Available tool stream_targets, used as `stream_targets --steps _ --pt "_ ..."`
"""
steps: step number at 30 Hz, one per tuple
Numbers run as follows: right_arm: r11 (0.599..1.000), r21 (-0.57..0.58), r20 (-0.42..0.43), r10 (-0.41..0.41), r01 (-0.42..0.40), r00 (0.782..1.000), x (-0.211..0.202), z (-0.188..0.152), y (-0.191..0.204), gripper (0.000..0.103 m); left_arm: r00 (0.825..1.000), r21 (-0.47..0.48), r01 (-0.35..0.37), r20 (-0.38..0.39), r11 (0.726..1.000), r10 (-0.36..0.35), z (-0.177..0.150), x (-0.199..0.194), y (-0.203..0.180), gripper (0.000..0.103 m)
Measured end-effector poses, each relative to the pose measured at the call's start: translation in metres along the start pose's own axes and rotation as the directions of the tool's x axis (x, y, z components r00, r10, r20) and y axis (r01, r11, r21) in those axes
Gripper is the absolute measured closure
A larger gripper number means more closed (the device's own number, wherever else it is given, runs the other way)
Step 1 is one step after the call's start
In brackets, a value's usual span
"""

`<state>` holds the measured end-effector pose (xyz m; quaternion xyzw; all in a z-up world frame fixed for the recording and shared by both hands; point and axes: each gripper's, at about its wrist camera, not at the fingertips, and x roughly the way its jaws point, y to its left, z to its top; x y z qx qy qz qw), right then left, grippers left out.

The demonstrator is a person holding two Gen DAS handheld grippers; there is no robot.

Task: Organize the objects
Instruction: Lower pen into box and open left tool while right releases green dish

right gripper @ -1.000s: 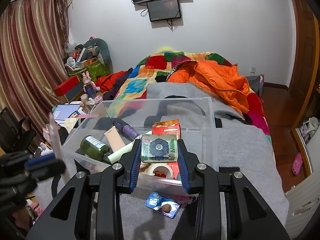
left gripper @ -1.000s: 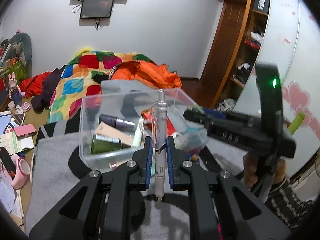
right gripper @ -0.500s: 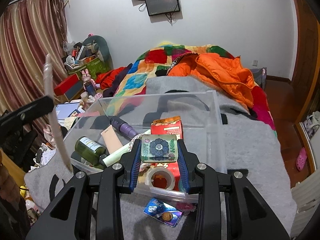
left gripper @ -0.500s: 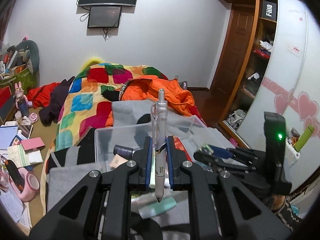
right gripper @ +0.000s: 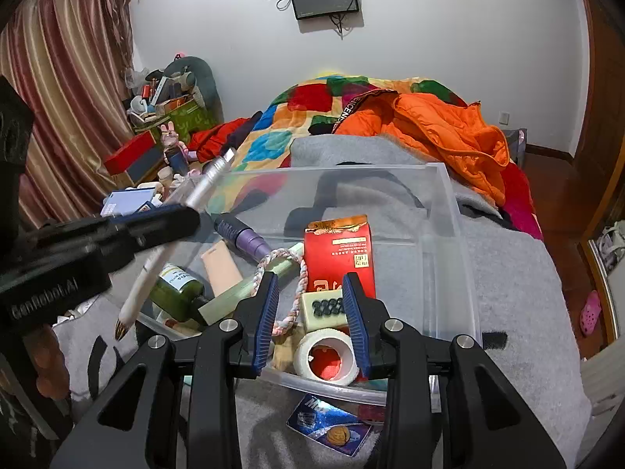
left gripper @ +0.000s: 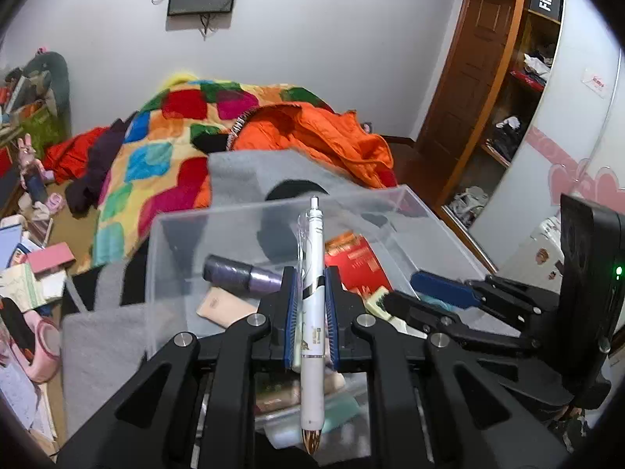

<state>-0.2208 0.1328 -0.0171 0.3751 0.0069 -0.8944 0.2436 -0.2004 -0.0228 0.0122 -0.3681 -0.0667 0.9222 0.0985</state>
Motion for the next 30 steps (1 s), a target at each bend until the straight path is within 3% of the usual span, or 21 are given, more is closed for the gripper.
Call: stream_targets --steps 12,20,28,30 --pt "1.000 -0.026 0.034 -0.011 0.012 0.999 -0.030 -0.004 0.004 0.070 0.999 0.002 0.037 0.014 0.999 -0.037 -0.002 -0.018 -0.008 0.090" --pt "0.998 -0.033 0.074 -0.048 0.050 0.996 -0.055 -0.015 0.002 0.053 0.998 0.028 0.040 0.039 0.999 -0.041 -0.012 -0.045 -0.017 0.090" --pt "0.995 -0.034 0.082 -0.094 0.097 0.992 -0.070 -0.033 -0.005 0.044 0.999 0.045 0.027 0.024 0.999 -0.028 -0.039 -0.058 -0.020 0.073" --pt "0.994 -0.029 0.072 -0.100 0.102 0.992 -0.070 -0.039 -0.009 0.043 1.000 0.046 0.021 0.015 0.999 -0.022 -0.046 -0.058 -0.018 0.062"
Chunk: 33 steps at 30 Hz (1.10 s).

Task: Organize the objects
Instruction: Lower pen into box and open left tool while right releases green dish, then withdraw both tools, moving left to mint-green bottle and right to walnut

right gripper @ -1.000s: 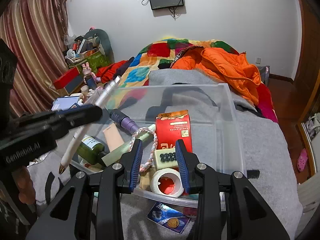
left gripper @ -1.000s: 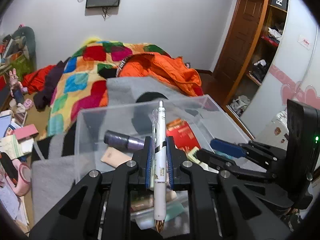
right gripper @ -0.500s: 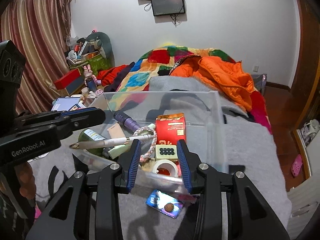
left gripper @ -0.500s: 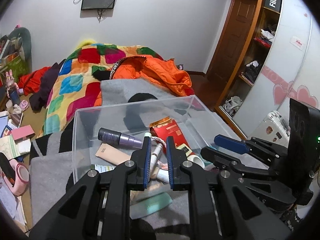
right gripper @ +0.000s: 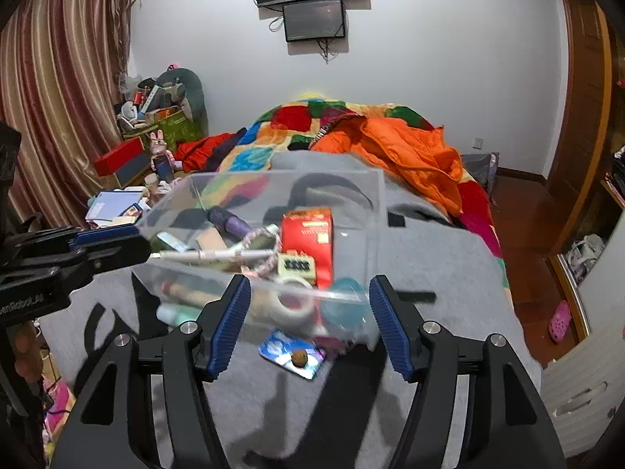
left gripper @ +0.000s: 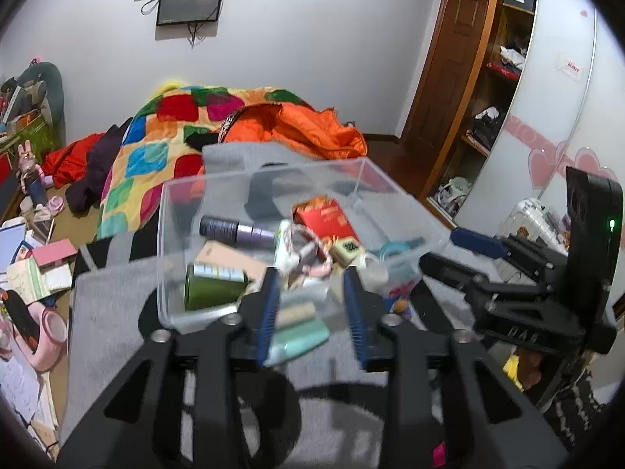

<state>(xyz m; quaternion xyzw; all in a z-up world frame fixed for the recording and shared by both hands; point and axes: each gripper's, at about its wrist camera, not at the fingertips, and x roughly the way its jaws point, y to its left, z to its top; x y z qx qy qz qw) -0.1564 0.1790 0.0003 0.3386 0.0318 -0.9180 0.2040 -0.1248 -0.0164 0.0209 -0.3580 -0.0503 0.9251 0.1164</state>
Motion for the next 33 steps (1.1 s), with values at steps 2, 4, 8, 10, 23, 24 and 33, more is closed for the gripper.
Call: stream_targets --steps 2,4,8,10,23,24,33 --pt "1.000 0.008 -0.016 -0.005 0.005 1.000 0.000 -0.008 -0.003 0.043 1.000 -0.005 -0.009 -0.011 1.000 0.009 -0.009 0.001 0.002 0.057" --pt "1.000 0.018 -0.036 -0.007 0.007 0.999 0.004 -0.016 -0.007 0.043 1.000 -0.018 -0.010 -0.030 1.000 0.009 -0.017 0.003 0.005 0.056" --pt "0.999 0.046 -0.099 -0.013 0.018 0.995 0.021 -0.034 -0.013 0.043 0.997 -0.049 -0.015 -0.079 0.999 0.011 -0.032 0.014 0.011 0.046" --pt "0.998 0.054 -0.121 -0.004 0.010 0.993 0.027 -0.041 -0.014 0.043 0.993 -0.044 -0.037 -0.110 0.998 0.032 -0.040 0.023 0.011 0.045" --pt "0.998 0.033 -0.131 0.049 -0.045 0.990 0.036 -0.043 -0.003 0.077 0.979 -0.086 -0.052 -0.200 0.995 0.034 -0.051 0.056 0.016 0.022" --pt "0.998 0.030 -0.130 0.054 -0.051 0.990 0.036 -0.044 -0.001 0.078 0.979 -0.084 -0.054 -0.203 0.995 0.036 -0.051 0.058 0.014 0.022" --pt "0.998 0.015 -0.135 0.061 -0.059 0.989 0.045 -0.038 0.006 0.078 0.973 -0.062 -0.080 -0.223 0.995 0.065 -0.047 0.077 0.005 0.015"
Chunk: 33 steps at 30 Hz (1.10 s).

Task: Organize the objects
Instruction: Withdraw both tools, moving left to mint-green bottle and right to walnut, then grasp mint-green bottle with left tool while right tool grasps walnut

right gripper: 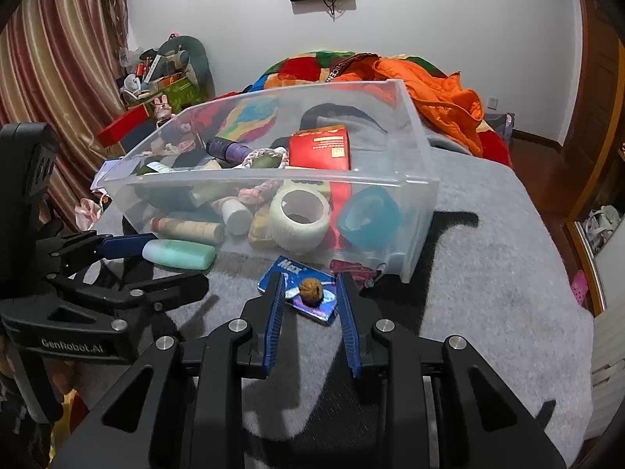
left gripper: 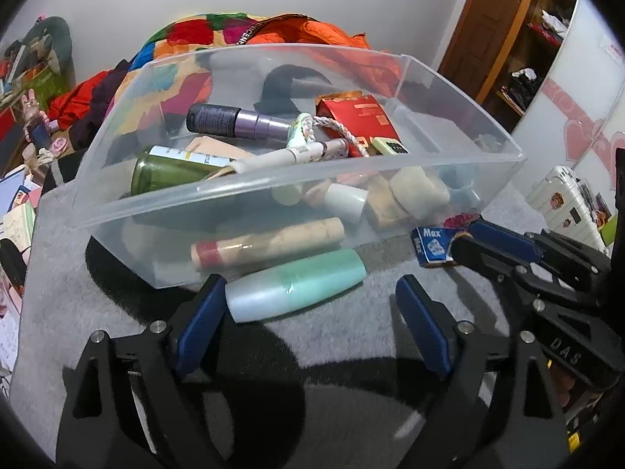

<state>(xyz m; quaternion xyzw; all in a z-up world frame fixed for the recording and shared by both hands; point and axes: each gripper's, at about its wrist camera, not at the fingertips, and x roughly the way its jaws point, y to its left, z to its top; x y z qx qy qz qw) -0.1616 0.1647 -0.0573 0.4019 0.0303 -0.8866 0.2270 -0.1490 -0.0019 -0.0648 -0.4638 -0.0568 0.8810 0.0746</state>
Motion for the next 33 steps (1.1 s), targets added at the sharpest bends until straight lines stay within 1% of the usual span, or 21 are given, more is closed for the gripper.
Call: stream_targets --steps 3,4,7,10,14,16,20,21,22,23,24,25,26,27,28,31,33 --pt "1.000 -0.013 0.003 -0.018 0.018 1.000 0.004 0.000 0.004 0.081 1.000 -0.030 0.011 0.009 0.999 -0.011 0.001 0.001 0.002 0.014" --pt "1.000 -0.016 0.008 -0.025 0.026 1.000 0.005 0.000 0.005 0.084 1.000 -0.029 0.009 0.009 1.000 -0.009 0.000 0.001 0.002 0.014" --pt "0.999 -0.016 0.013 -0.035 0.036 0.999 0.004 -0.002 0.005 0.091 0.999 0.005 -0.027 0.018 1.000 0.027 -0.003 0.004 -0.004 0.014" --pt "0.999 -0.013 0.020 -0.040 0.040 0.999 0.002 -0.004 0.005 0.091 0.997 0.013 -0.071 0.037 0.997 0.071 -0.006 0.005 -0.009 0.017" --pt "1.000 -0.006 0.017 -0.020 0.020 1.000 -0.001 -0.005 0.005 0.091 0.996 -0.026 -0.069 0.060 0.997 0.070 -0.008 0.002 -0.003 0.033" --pt "1.000 -0.002 0.017 -0.015 0.015 1.000 -0.002 -0.007 0.005 0.091 0.997 -0.044 -0.052 0.060 0.998 0.055 -0.007 0.000 0.002 0.038" --pt "1.000 0.010 0.014 -0.002 0.002 1.000 -0.005 -0.008 0.004 0.091 0.998 -0.057 -0.027 0.059 0.998 0.030 -0.008 -0.006 0.005 0.052" --pt "1.000 0.012 0.014 0.001 -0.001 1.000 -0.005 -0.009 0.004 0.091 0.998 -0.056 -0.016 0.058 0.998 0.019 -0.010 -0.008 0.005 0.057" --pt "1.000 0.012 0.013 0.001 -0.002 1.000 -0.005 -0.008 0.004 0.091 0.998 -0.056 -0.005 0.056 0.998 0.008 -0.012 -0.011 0.005 0.059" --pt "1.000 0.011 0.013 0.003 -0.003 1.000 -0.006 -0.008 0.004 0.091 0.999 -0.057 0.010 0.053 0.998 -0.007 -0.014 -0.013 0.005 0.065" --pt "1.000 0.010 0.013 0.006 -0.006 1.000 -0.006 -0.008 0.004 0.091 0.998 -0.057 0.036 0.046 0.998 -0.034 -0.017 -0.015 0.005 0.070" --pt "1.000 0.010 0.013 0.010 -0.010 1.000 -0.007 -0.008 0.004 0.091 0.997 -0.054 0.072 0.034 0.996 -0.070 -0.020 -0.018 0.004 0.070" --pt "1.000 0.010 0.014 0.012 -0.012 1.000 -0.008 -0.008 0.004 0.091 0.995 -0.047 0.092 0.028 0.995 -0.091 -0.024 -0.021 0.002 0.070" --pt "1.000 0.011 0.014 0.013 -0.013 1.000 -0.009 -0.008 0.004 0.091 0.993 -0.030 0.112 0.024 0.993 -0.111 -0.027 -0.026 -0.002 0.070" --pt "1.000 0.012 0.014 0.014 -0.014 1.000 -0.009 -0.008 0.004 0.091 0.993 -0.016 0.115 0.026 0.993 -0.115 -0.029 -0.029 -0.005 0.070" --pt "1.000 0.020 0.019 0.015 -0.015 1.000 -0.011 -0.007 0.004 0.091 0.995 0.034 0.077 0.054 0.996 -0.079 -0.031 -0.042 -0.013 0.070" --pt "1.000 0.023 0.027 0.020 -0.021 0.999 -0.014 -0.005 0.004 0.091 0.996 0.053 0.056 0.063 0.997 -0.059 -0.027 -0.044 -0.015 0.070"
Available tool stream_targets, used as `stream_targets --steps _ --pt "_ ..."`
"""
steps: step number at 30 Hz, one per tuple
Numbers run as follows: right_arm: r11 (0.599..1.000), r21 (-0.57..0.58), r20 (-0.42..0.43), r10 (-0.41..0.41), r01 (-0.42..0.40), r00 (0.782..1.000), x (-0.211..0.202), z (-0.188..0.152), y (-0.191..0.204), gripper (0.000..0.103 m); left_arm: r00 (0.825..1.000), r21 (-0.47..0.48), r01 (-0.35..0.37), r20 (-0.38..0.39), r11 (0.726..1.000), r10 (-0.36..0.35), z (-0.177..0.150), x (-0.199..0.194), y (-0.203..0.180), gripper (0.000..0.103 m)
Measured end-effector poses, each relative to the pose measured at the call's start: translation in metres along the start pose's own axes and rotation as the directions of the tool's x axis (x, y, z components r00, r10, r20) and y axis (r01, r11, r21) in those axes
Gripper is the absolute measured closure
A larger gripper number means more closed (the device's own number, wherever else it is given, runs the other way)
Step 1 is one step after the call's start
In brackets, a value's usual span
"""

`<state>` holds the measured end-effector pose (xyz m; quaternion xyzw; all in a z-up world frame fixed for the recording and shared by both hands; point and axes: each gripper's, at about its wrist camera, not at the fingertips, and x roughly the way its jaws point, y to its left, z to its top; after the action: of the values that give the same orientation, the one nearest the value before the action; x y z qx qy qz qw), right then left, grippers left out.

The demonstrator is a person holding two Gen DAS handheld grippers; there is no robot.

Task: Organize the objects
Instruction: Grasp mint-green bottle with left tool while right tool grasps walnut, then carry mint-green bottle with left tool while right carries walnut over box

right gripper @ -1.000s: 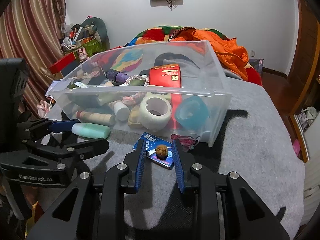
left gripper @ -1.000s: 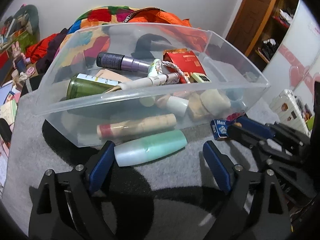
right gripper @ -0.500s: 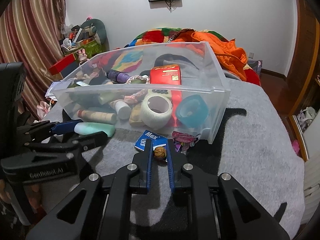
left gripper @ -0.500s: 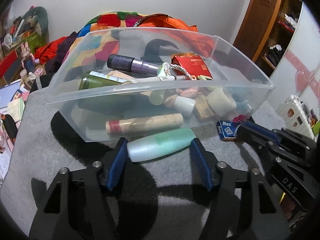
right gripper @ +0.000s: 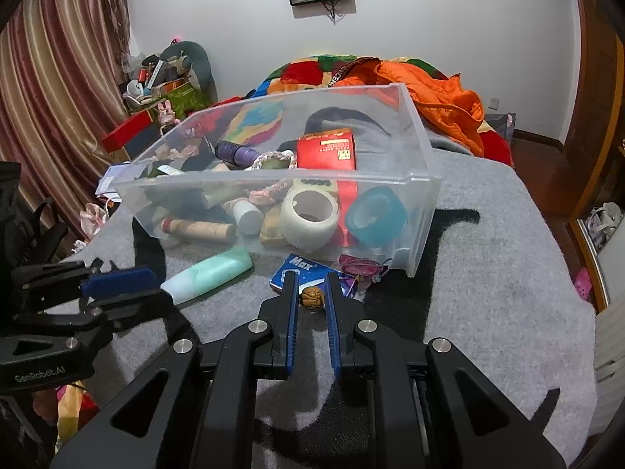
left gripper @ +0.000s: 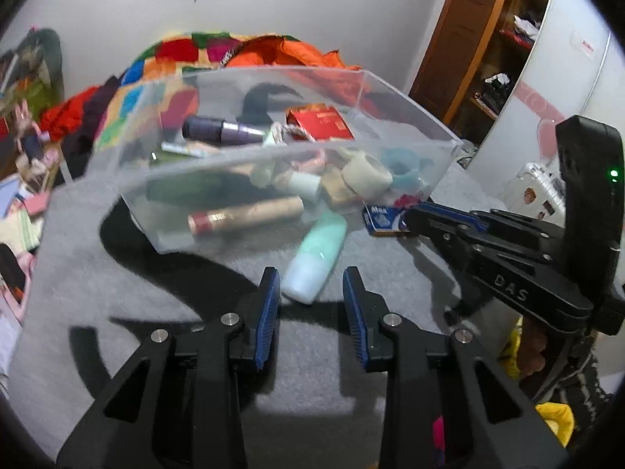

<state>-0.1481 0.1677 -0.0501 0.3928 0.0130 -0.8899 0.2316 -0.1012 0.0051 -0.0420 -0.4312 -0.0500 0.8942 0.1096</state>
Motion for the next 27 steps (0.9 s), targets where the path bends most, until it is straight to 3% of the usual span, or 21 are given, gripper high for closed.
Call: stream_targets --steps 8,11,16,23,27 --pt "1.000 -0.018 0.049 0.007 -0.007 0.999 -0.018 0.009 0.004 0.091 0.994 0.073 0.042 -0.108 0.996 -0.034 0.021 0.048 -0.003 0.067" --pt "1.000 -0.019 0.064 0.007 -0.006 0.998 -0.023 0.012 0.004 0.091 0.995 0.106 0.035 -0.092 0.994 -0.025 0.024 0.053 -0.007 0.067" --pt "1.000 -0.029 0.085 0.005 -0.003 0.996 -0.026 0.022 0.004 0.091 0.998 0.139 0.000 -0.059 0.990 0.008 0.014 0.046 -0.012 0.078" --pt "0.999 -0.047 0.120 0.004 0.002 0.993 -0.026 0.038 0.009 0.091 1.000 0.135 -0.014 -0.026 0.991 0.017 0.007 0.028 -0.014 0.078" --pt "0.998 -0.055 0.136 0.003 0.005 0.991 -0.027 0.046 0.011 0.091 1.000 0.100 0.012 0.001 0.995 -0.012 0.010 0.015 -0.010 0.078"
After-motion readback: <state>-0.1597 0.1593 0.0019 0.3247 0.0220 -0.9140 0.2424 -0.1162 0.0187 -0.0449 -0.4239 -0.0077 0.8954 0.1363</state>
